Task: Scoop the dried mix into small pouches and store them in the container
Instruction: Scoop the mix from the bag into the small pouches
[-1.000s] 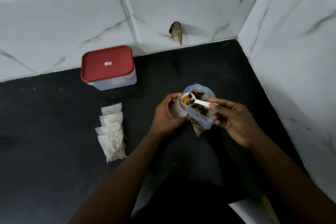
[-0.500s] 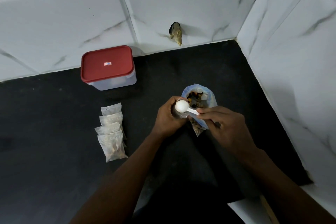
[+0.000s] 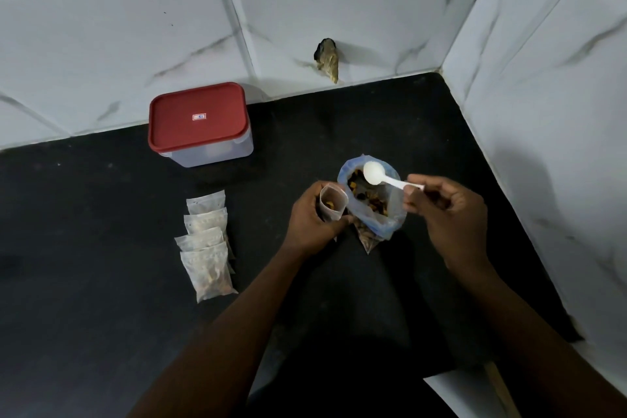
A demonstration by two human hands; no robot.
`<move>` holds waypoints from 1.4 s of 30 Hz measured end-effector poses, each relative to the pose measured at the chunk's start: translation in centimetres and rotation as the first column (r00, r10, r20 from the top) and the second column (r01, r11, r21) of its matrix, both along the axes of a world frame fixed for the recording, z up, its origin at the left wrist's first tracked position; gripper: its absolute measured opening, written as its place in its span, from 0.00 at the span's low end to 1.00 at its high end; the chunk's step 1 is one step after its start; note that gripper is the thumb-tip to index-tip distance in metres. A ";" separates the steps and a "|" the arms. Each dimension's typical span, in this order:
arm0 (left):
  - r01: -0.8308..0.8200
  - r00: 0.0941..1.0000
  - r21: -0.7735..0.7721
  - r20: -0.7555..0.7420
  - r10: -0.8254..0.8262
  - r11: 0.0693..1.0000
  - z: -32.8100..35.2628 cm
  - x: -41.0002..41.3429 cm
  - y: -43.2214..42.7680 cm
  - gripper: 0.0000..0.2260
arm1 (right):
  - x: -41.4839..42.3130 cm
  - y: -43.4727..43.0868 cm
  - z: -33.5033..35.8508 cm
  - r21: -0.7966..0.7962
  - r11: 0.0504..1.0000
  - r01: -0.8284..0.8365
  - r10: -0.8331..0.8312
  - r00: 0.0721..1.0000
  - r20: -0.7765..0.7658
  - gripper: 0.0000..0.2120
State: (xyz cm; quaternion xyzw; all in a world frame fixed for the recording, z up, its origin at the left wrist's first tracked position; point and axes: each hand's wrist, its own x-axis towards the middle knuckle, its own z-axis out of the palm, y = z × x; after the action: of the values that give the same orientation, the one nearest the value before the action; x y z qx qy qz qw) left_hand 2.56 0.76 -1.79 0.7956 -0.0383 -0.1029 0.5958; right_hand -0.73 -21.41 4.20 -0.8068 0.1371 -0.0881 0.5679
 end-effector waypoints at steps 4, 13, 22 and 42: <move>-0.034 0.999 0.063 -0.012 0.035 0.997 -0.8 -0.4 0.1 0.22 | 1.5 -1.6 0.0 -0.409 0.899 -0.153 0.168 0.986 -0.001 0.08; 0.039 0.998 0.156 -0.055 -0.031 0.987 -1.3 -1.3 0.2 0.20 | 4.5 -1.5 -0.7 -0.606 0.646 -0.464 0.487 0.862 -0.140 0.07; 0.129 0.992 0.243 -0.044 -0.122 0.962 -1.3 -1.1 0.4 0.18 | 4.6 -1.9 -0.2 -0.554 0.676 -0.487 0.439 0.869 -0.228 0.08; 0.267 0.963 0.414 -0.085 -0.255 0.870 -0.8 -0.7 0.0 0.21 | 3.2 -0.4 -1.8 0.278 0.959 0.047 0.134 0.793 -0.595 0.08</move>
State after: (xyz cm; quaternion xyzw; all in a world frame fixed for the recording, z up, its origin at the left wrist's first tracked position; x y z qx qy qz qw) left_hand 1.90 0.73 -2.55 0.8914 -0.1142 -0.1991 0.3909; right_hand 2.42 -21.82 2.41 -0.7069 0.3044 0.2089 0.6032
